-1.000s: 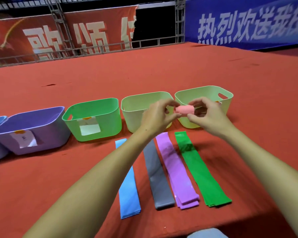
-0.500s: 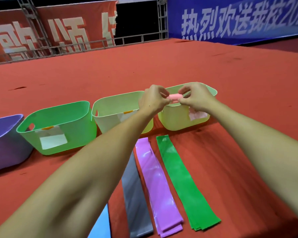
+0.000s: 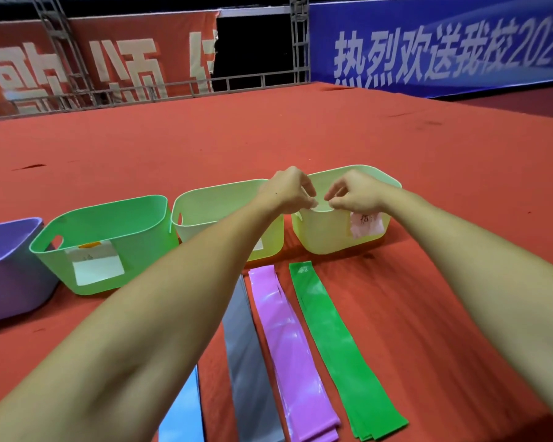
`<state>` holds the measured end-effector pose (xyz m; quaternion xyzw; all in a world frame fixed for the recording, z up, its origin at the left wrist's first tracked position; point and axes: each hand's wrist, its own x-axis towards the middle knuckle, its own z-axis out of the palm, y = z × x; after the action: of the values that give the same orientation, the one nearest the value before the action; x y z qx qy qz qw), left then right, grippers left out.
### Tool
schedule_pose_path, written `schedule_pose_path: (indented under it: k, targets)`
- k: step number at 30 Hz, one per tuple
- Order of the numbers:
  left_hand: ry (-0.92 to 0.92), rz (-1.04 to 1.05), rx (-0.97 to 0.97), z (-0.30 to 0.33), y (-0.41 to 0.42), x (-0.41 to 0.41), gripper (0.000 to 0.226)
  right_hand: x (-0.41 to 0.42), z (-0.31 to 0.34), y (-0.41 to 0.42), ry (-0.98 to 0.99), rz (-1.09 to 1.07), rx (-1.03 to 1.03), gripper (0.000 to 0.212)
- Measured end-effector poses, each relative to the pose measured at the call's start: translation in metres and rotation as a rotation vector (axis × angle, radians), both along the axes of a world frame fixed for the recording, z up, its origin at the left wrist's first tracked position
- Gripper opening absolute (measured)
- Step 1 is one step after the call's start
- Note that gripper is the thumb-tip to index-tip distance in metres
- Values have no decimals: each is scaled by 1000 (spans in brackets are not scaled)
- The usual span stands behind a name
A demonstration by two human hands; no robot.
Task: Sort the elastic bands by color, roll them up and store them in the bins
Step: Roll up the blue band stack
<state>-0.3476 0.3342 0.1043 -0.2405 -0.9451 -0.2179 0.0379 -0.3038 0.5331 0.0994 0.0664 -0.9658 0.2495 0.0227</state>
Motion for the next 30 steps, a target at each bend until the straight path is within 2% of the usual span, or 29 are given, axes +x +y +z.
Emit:
schedule_pose_path:
  k: [3, 7, 12, 15, 18, 24, 27, 30]
  targets:
    - [14, -31, 155, -1, -16, 9, 21, 12, -2, -5, 89, -1, -79, 24]
    - [71, -56, 265, 0, -45, 32, 14, 40, 1, -24, 230, 31, -161, 23]
    - [118, -84, 427, 5, -89, 84, 20, 86, 0, -64, 294, 69, -276, 19]
    - [161, -91, 512, 9, -122, 126, 16, 127, 2, -101, 333, 111, -403, 24]
    - [204, -94, 557, 1, -158, 171, 11, 171, -6, -141, 372, 176, -491, 25]
    - [194, -38, 576, -42, -227, 244, 11, 231, -48, -204, 321, 247, -592, 23]
    - [164, -1, 568, -69, -251, 275, 12, 247, -72, -225, 261, 266, -576, 19]
    - [51, -3, 494, -104, -270, 294, 12, 258, -96, -241, 200, 301, -514, 17]
